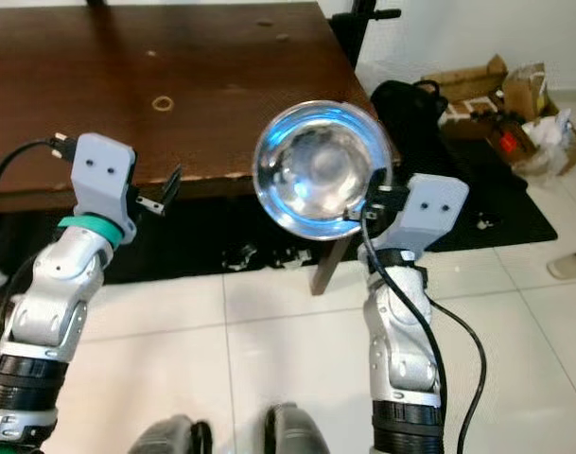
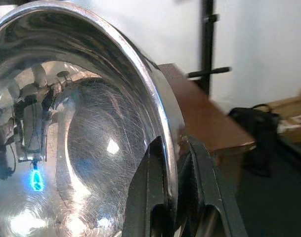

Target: Setting the table

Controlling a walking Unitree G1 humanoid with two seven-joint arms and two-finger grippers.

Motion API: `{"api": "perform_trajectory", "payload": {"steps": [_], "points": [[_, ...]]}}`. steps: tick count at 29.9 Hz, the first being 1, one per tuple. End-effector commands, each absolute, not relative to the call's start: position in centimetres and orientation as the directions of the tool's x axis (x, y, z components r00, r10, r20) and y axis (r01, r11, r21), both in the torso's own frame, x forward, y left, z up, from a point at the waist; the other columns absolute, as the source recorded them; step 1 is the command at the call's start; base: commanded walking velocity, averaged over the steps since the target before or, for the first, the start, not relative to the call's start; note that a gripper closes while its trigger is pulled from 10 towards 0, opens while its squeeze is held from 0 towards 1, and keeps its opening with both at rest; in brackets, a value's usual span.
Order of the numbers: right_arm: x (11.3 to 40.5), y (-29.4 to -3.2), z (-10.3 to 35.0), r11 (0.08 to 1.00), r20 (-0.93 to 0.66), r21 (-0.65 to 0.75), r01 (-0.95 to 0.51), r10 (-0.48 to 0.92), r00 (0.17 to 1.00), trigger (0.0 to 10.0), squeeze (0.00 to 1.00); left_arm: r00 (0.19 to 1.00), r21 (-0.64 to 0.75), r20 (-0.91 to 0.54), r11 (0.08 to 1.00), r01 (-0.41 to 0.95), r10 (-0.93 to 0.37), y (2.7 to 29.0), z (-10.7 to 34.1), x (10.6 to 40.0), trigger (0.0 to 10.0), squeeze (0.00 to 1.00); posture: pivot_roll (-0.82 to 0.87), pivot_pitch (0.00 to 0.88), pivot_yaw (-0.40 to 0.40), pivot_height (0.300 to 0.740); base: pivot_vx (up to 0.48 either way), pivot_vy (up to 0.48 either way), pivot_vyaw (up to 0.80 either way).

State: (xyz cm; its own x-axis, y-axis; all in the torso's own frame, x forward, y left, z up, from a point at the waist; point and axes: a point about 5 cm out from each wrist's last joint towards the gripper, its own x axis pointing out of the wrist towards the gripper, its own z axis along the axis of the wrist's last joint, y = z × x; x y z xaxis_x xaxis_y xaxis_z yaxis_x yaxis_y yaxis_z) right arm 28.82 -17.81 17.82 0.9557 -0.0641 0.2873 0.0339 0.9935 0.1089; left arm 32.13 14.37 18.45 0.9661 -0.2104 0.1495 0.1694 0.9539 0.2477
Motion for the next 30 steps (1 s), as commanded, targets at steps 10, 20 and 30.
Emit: {"api": "perform_trajectory", "payload": {"steps": [10,20,30], "points": [[28.51,-18.37,18.11,0.992,0.299,0.115,0.055,-0.087,0.95,10.0,0.0,0.967,0.247,0.129,0.951,0.185,-0.221,14.03,17.88,32.04,10.0,0.0,-0.03,0.011,0.063,0.74,-0.38,0.0,0.0],[28.47,-18.3,18.0,0.992,0.295,0.117,0.055,-0.087,0.951,10.0,0.0,0.967,0.248,0.127,0.951,0.185,-0.221,14.02,17.88,32.02,10.0,0.0,-0.03,0.014,0.063,0.74,-0.379,0.0,0.0],[28.51,-18.42,17.96,0.991,0.289,0.118,0.07,-0.102,0.952,10.0,0.0,0.966,0.247,0.126,0.951,0.189,-0.225,13.94,17.84,32.03,10.0,0.0,-0.03,0.014,0.064,0.74,-0.378,0.0,0.0]]}}
